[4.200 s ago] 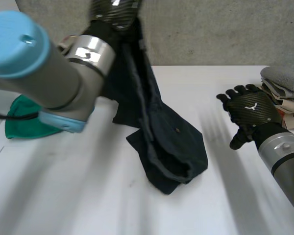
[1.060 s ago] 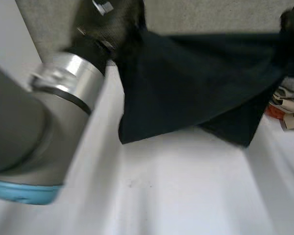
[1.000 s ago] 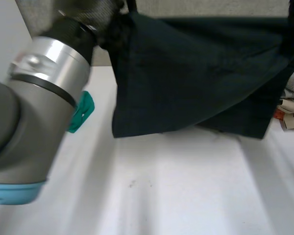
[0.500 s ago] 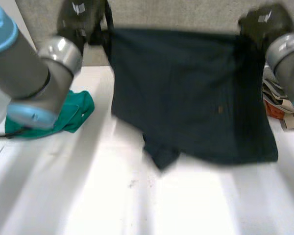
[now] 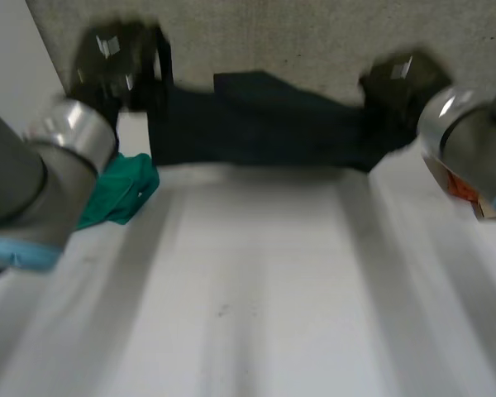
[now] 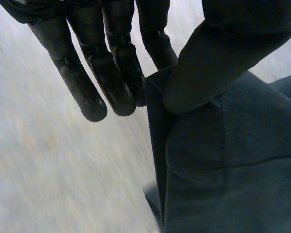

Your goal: Fold the laundry.

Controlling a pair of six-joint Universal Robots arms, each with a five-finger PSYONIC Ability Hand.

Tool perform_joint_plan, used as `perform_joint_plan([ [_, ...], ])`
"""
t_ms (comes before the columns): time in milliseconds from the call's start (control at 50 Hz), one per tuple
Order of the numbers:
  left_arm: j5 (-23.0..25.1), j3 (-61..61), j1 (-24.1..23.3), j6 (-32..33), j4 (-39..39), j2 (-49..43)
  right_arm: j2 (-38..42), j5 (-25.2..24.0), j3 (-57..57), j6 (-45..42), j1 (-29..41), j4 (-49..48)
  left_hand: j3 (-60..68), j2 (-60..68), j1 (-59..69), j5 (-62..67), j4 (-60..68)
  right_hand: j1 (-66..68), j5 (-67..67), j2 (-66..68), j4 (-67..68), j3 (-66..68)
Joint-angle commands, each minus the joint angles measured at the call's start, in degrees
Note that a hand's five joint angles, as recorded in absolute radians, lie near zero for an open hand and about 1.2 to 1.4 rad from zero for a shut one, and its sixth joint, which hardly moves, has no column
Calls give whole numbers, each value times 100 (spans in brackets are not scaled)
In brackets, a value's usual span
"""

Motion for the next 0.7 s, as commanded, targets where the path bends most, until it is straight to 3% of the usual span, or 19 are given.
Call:
perform_joint_plan([
  [20, 3, -959, 16, 40, -238, -691, 1167, 7, 308, -134, 61, 582, 1155, 1126, 1471, 1204, 1116, 1671, 1364, 1286, 1126, 1161],
  [160, -6, -880, -20, 49, -519, -1281, 1618, 15, 377, 174, 61, -50, 1155, 1126, 1471, 1204, 1116, 1276, 969, 891, 731, 766],
  [200, -6, -819, -20, 49, -519, -1308, 1574, 68, 544, 332, 27, -446, 1155, 1126, 1471, 1204, 1116, 269, -38, -116, -276, -241],
  [220, -6, -749, -20, 49, -519, -1308, 1548, 85, 614, 376, 9, -560, 1155, 1126, 1471, 1204, 1116, -585, -892, -970, -1131, -1095],
  [240, -6, -739, -11, 49, -519, -1308, 1443, 138, 772, 420, 9, -752, 1155, 1126, 1471, 1204, 1116, -2509, -2816, -2894, -3054, -3019],
  [260, 3, -696, -2, 49, -528, -1308, 1347, 164, 878, 429, 0, -841, 1155, 1126, 1471, 1204, 1116, -2928, -3235, -3313, -3473, -3438],
  [360, 12, -555, 7, 58, -528, -1325, 512, 156, 1379, 412, -79, -1009, 1155, 1126, 1471, 1204, 1116, -3419, -3727, -3804, -3965, -3929],
  [520, -5, 77, 7, 58, -572, -1852, -1061, 130, 2653, 148, -132, -799, 1155, 1126, 1471, 1204, 1116, -2764, -3071, -3149, -3310, -3274],
  [700, -6, 447, 7, 58, -660, -2204, -1528, -186, 3981, -485, -290, -789, 1155, 1126, 1471, 1204, 1116, -2696, -3004, -3081, -3242, -3206],
])
